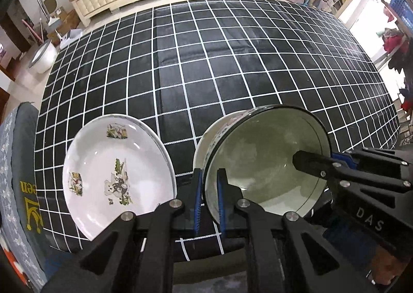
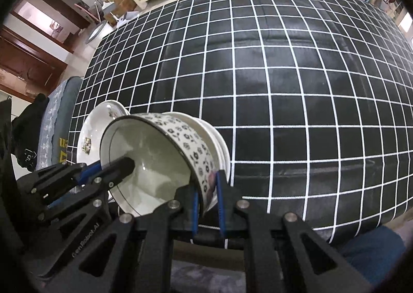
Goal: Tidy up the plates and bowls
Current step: 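Lower the floral-rimmed bowl into the nested bowls with both grippers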
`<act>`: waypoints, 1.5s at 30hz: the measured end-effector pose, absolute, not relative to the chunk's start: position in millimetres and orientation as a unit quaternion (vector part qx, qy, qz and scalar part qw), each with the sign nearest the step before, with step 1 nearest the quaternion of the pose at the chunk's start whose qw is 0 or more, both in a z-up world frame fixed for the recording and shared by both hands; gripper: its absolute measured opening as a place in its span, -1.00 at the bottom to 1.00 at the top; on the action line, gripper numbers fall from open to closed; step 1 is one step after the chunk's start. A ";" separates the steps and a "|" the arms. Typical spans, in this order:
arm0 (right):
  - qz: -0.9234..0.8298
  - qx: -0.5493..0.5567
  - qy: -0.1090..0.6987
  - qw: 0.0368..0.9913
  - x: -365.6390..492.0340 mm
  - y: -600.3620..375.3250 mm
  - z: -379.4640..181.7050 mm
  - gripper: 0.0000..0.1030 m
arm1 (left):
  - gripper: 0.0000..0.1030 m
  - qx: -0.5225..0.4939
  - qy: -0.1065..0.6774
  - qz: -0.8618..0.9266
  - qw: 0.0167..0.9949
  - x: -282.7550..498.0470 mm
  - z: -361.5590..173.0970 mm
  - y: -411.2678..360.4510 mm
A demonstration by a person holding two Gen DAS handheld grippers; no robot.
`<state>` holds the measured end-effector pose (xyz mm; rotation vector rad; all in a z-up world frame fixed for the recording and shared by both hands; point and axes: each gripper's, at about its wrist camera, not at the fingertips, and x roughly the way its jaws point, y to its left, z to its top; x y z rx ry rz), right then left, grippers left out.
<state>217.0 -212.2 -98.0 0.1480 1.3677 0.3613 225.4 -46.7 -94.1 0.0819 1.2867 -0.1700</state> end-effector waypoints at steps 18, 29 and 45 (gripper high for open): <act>0.142 0.030 0.634 0.760 220.8 -202.2 -104.8 -0.68 | -0.76 0.038 0.594 -0.104 0.797 226.9 -104.9 -42.4; 0.139 0.001 0.614 0.777 217.1 -195.9 -98.9 -0.68 | -0.33 0.014 0.579 -0.087 0.811 227.2 -106.0 -23.8; 0.117 -0.028 0.515 0.849 173.6 -213.1 -42.3 0.26 | -0.28 0.041 0.516 -0.078 0.852 182.7 -58.2 -29.8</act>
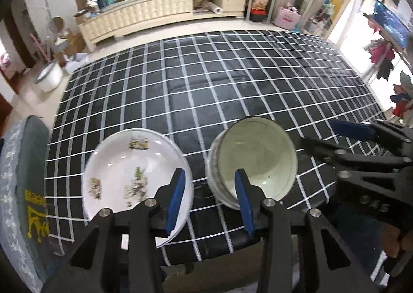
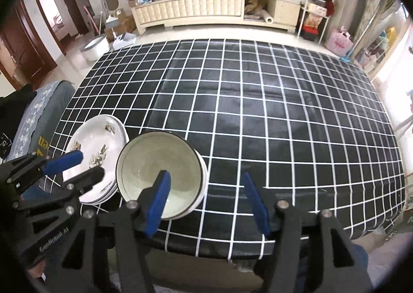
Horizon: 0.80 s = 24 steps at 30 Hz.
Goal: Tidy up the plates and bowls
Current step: 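Lower the floral-rimmed bowl into the nested bowls with both grippers, then grasp the rim of the three nested bowls with both grippers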
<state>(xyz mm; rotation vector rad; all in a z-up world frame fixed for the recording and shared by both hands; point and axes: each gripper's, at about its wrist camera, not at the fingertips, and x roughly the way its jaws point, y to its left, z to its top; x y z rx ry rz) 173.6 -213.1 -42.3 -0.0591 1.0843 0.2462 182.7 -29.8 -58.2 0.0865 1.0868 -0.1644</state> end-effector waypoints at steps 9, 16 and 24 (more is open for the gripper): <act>0.101 -0.017 0.504 0.857 157.1 -214.6 -41.7 0.58 | 0.30 0.035 0.490 -0.070 0.868 153.3 -50.2 -16.1; 0.117 -0.022 0.503 0.856 145.8 -205.6 -42.2 0.71 | 0.56 0.003 0.476 -0.088 0.875 137.2 -45.5 -5.0; 0.133 -0.024 0.516 0.846 155.9 -205.3 -50.3 0.90 | 0.83 -0.028 0.478 -0.091 0.873 148.8 -48.5 9.4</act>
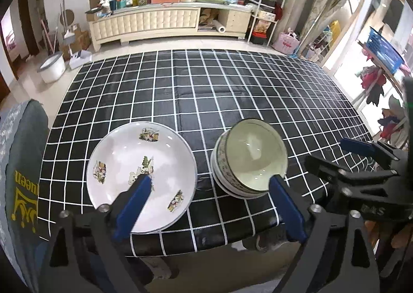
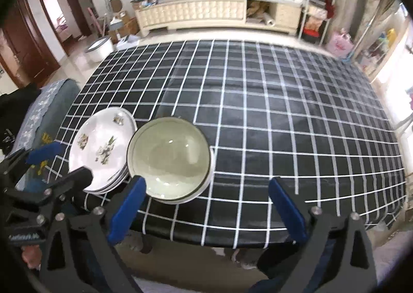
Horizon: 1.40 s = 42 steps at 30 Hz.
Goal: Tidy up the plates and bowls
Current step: 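Grasp the rim of the three nested bowls with both grippers, then lift the nested bowl stack and carry it over the plate stack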
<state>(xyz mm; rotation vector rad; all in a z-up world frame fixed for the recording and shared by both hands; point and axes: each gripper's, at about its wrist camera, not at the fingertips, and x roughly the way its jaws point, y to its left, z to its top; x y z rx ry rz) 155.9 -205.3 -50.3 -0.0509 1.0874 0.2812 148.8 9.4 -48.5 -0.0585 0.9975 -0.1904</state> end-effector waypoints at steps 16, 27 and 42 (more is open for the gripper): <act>0.105 0.006 0.575 0.811 185.4 -225.5 -91.0 0.90 | 0.84 0.000 0.540 -0.093 0.837 195.0 -89.5 -12.1; 0.124 0.040 0.599 0.790 198.2 -230.0 -107.9 0.90 | 0.84 -0.021 0.570 -0.107 0.815 215.3 -113.4 -9.7; 0.140 0.086 0.631 0.758 208.6 -235.6 -128.2 0.27 | 0.44 -0.041 0.586 -0.154 0.794 234.6 -137.2 -18.9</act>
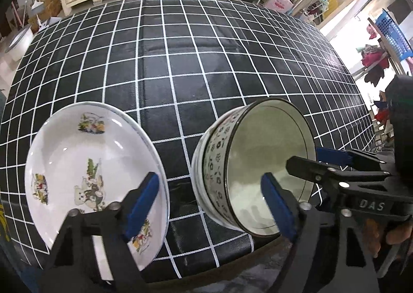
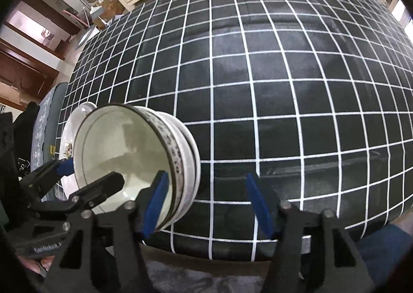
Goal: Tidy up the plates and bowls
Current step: 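Lift the nested bowl stack and carry it over the plate stack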
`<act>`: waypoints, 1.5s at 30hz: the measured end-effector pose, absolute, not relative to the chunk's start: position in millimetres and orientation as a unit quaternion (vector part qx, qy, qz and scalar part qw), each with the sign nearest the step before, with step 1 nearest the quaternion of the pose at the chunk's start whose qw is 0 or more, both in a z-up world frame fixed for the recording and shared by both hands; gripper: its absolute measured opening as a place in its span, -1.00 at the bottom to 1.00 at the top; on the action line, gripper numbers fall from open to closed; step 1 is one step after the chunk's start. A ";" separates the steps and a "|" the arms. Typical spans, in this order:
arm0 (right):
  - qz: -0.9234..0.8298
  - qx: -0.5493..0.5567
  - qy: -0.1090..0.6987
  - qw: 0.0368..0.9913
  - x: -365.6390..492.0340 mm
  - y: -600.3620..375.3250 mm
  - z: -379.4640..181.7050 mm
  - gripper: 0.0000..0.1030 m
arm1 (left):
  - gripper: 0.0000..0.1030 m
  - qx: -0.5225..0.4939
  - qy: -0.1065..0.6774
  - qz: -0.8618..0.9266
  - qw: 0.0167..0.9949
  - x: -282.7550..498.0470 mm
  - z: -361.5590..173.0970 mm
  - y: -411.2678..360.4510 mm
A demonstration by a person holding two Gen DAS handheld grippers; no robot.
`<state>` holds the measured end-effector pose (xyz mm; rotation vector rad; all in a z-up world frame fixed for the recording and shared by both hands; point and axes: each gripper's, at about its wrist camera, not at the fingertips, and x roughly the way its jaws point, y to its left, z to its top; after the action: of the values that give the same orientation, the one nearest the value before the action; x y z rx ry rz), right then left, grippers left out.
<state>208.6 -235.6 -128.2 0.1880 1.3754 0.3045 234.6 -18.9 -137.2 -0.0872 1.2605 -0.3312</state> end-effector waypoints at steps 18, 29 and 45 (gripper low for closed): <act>0.156 0.110 0.647 0.739 214.7 -234.1 -141.2 0.12 | -0.24 -0.028 0.605 -0.181 0.775 249.9 -160.0 -33.4; 0.178 0.167 0.651 0.719 210.7 -236.2 -145.8 -0.03 | -0.23 -0.031 0.601 -0.180 0.778 242.6 -158.8 -33.9; 0.150 0.165 0.644 0.732 204.9 -231.7 -137.4 -0.15 | -0.23 0.000 0.592 -0.165 0.789 229.7 -149.8 -38.1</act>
<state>204.9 -231.7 -137.4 0.3630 1.4164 0.3303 229.7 -38.1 -149.8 -0.0009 1.2762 -0.3549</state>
